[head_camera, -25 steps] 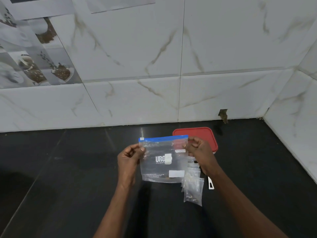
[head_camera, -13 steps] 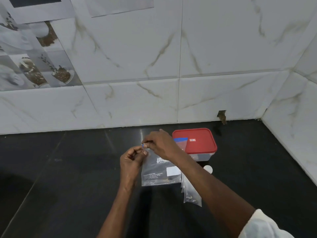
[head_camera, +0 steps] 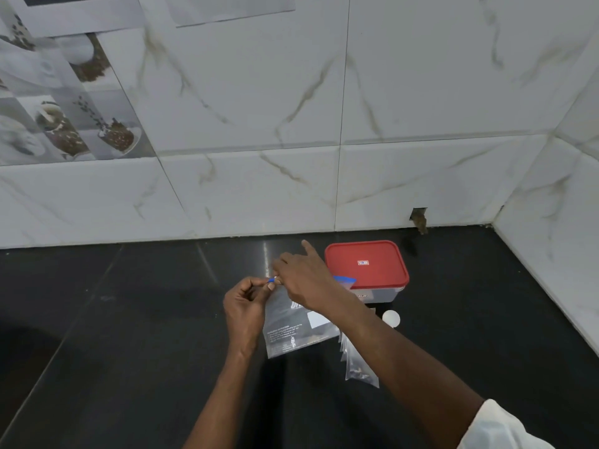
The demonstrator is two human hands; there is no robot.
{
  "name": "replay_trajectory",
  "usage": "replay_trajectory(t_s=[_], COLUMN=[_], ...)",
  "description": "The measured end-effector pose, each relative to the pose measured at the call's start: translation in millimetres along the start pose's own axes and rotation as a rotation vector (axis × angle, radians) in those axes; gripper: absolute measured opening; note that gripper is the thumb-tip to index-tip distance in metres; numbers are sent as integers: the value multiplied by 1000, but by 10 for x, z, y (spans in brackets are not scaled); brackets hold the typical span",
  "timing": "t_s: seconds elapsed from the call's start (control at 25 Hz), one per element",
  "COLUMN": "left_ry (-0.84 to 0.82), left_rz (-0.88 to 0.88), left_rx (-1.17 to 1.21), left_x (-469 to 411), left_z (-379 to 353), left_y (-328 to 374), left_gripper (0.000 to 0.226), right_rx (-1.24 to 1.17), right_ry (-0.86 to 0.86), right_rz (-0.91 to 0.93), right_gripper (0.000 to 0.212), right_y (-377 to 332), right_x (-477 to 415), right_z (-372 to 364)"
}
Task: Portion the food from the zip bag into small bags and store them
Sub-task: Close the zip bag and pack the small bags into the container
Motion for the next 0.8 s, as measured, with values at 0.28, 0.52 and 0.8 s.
replay_trajectory(t_s=[0.28,0.52,0.8], left_ry=[8,-53,-347], left_rz=[43,68,236], left_rx=[-6,-6,48], left_x=[-98,-121,-192], left_z=[211,126,93], left_y=[-106,-202,-308], left_gripper=[11,12,54], right_rx=[83,-251,-706], right_ry=[-89,18,375], right_rz=[-97,-301,-264], right_gripper=[30,11,5], right_y=[590,953,975], right_x=[379,812,844], right_z=[-7,25,-5])
Point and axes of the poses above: each hand's wrist, its own x-axis away from the middle knuckle, its own z-axis out of the back of the hand, y = z × x, the point moved 4 cm from there along -x, towards the middle knuckle, and after that the axes turned 11 degrees about z, right-handed, at the moved point
